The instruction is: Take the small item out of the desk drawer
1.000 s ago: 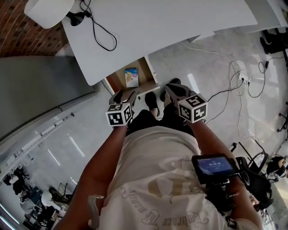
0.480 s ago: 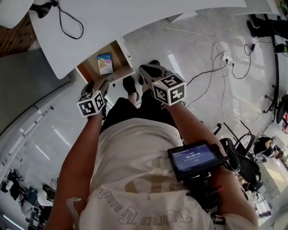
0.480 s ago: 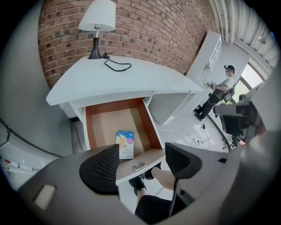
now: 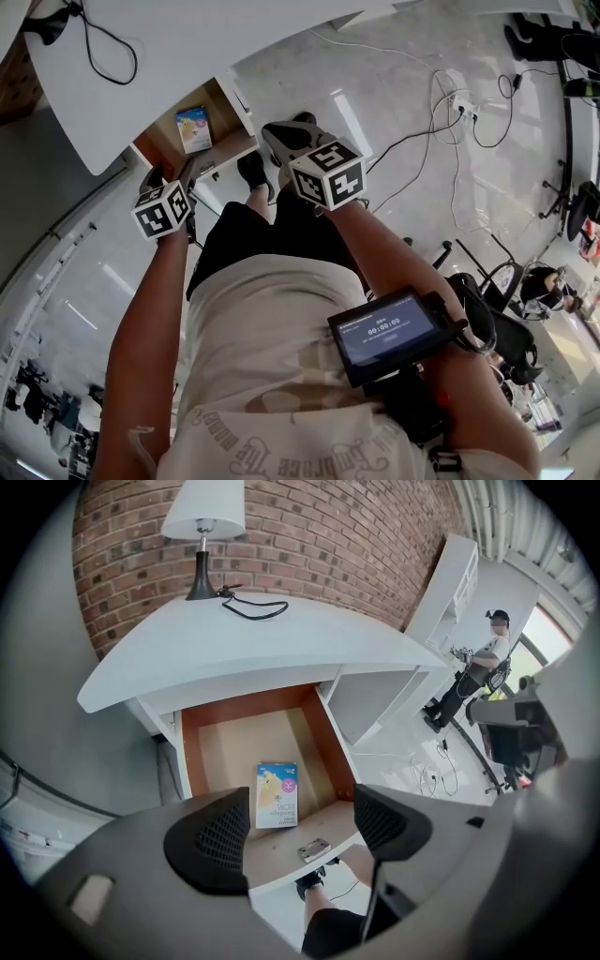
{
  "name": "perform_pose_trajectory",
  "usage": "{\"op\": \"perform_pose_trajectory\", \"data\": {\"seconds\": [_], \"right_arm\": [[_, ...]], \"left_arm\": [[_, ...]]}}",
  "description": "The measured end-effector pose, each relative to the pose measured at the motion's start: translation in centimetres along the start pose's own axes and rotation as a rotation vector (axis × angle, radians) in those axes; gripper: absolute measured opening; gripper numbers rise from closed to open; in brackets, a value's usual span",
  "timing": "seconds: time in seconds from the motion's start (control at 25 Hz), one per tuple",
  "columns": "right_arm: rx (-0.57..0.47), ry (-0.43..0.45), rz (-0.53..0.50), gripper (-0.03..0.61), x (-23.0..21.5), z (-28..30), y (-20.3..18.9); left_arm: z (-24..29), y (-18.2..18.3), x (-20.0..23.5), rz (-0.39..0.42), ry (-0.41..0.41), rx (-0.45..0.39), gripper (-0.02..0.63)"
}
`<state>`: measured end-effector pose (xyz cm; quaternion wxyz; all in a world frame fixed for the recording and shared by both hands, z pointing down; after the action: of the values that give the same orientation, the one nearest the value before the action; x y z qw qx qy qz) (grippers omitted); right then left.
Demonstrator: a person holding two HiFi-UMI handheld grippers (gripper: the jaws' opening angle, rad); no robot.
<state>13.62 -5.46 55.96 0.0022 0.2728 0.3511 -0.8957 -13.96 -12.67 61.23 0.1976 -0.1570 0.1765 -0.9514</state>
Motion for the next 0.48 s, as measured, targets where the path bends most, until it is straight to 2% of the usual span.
{"op": "perform_pose_trajectory", "data": {"seconds": [0.48], "right_arm": [[0.039,0.044,-0.029,0.006,-1.1,2.4,-1.7]], "left_arm": [[3.7,0.6,-0.5,0.024,-0.012,0.023,0.334]]}}
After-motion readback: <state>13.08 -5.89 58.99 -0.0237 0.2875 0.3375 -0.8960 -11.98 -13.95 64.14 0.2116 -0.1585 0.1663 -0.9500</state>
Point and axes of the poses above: the fingertips, and each gripper's own axes: z forward along the fingers, x to its left, y out of its top, the point moved 9 cm from there along -z, backward along the fingers, and after that the axes turned 3 degrees about -z, right-handed, at the moved point
